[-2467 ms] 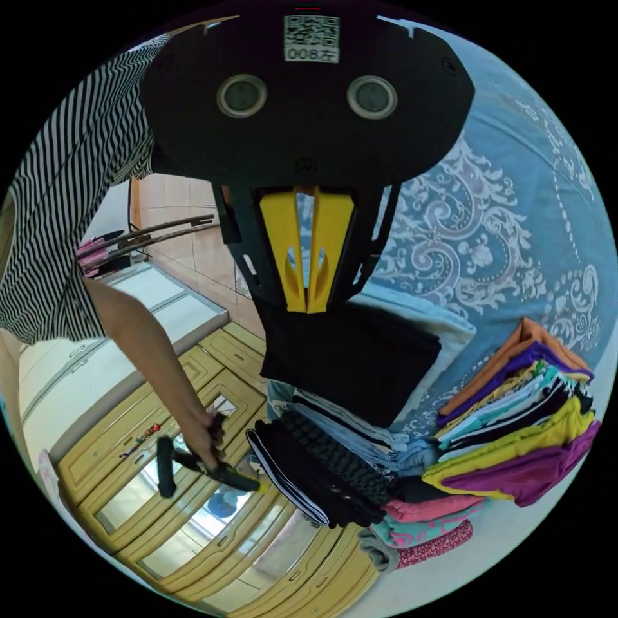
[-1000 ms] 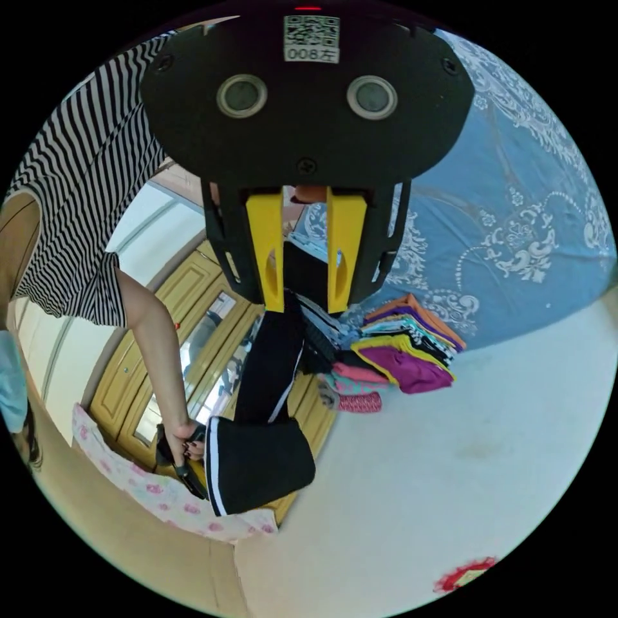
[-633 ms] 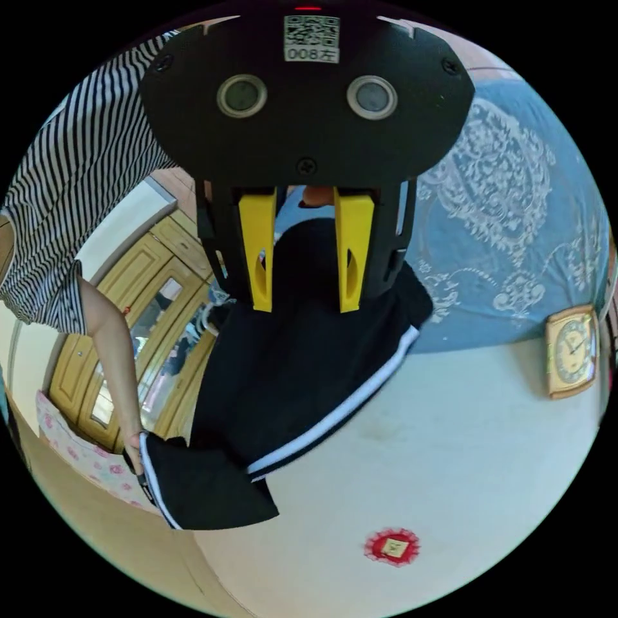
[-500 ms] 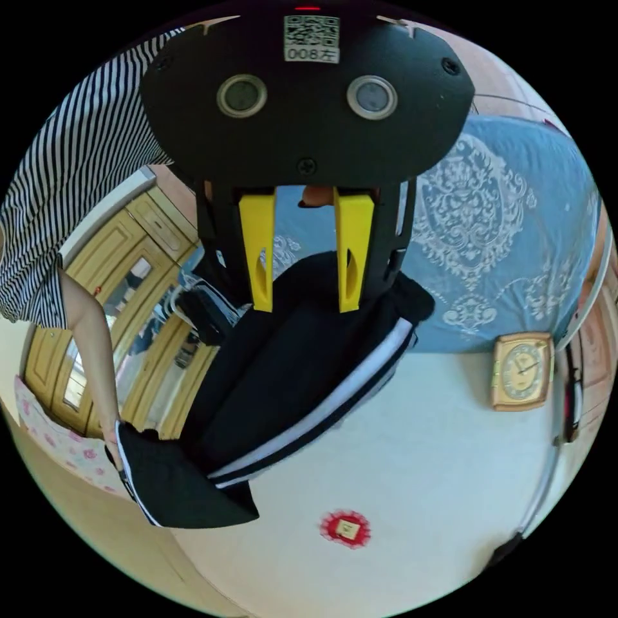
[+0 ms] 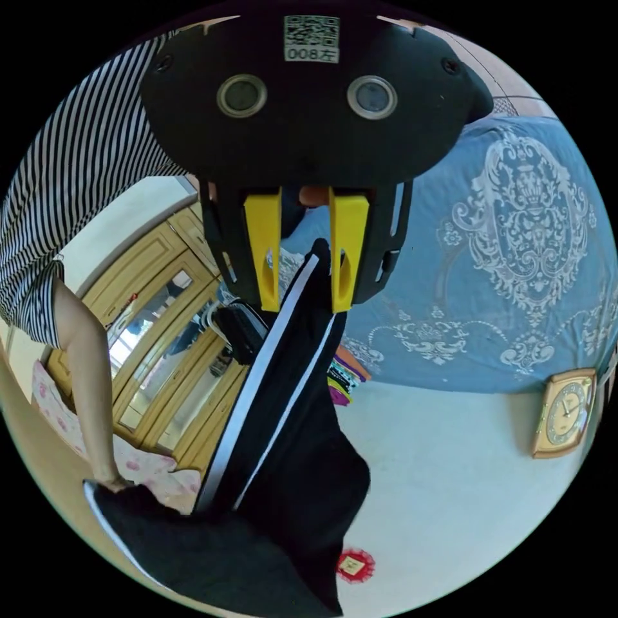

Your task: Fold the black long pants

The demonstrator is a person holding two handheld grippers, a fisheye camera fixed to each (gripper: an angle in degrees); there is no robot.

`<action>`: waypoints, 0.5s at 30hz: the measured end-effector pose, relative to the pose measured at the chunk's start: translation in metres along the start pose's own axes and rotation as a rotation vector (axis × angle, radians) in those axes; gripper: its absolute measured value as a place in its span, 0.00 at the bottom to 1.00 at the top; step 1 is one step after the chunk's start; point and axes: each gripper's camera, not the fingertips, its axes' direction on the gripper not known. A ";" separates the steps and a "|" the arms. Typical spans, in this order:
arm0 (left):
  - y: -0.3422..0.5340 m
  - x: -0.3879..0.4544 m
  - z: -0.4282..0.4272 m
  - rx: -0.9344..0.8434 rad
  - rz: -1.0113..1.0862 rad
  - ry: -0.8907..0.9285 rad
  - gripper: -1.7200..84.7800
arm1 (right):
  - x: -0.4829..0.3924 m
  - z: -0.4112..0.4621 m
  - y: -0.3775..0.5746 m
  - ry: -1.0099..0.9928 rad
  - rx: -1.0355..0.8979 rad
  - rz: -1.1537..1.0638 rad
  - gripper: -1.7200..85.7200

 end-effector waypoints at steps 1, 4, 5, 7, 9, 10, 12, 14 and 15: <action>0.003 -0.002 0.001 -0.011 -0.001 0.000 0.14 | -0.002 0.007 -0.006 0.002 -0.004 0.003 0.05; 0.022 -0.013 -0.005 -0.026 -0.005 0.037 0.10 | -0.004 0.020 -0.019 0.013 0.004 0.015 0.05; 0.031 -0.018 -0.011 -0.025 -0.008 0.039 0.08 | -0.003 0.025 -0.024 0.011 0.011 0.021 0.05; 0.043 -0.026 -0.023 -0.024 -0.019 0.023 0.06 | -0.001 0.034 -0.031 0.014 0.021 0.034 0.05; 0.060 -0.039 -0.046 -0.025 -0.044 -0.025 0.05 | 0.003 0.045 -0.037 0.018 0.030 0.051 0.05; 0.064 -0.042 -0.054 -0.025 -0.049 -0.042 0.05 | 0.007 0.052 -0.041 0.019 0.037 0.064 0.05; 0.079 -0.059 -0.095 0.005 -0.072 -0.147 0.05 | 0.014 0.064 -0.047 0.027 0.053 0.089 0.05; 0.086 -0.075 -0.137 0.050 -0.100 -0.222 0.04 | 0.027 0.079 -0.054 0.015 0.082 0.130 0.05; 0.087 -0.083 -0.167 0.086 -0.105 -0.272 0.04 | 0.030 0.082 -0.056 0.011 0.091 0.141 0.05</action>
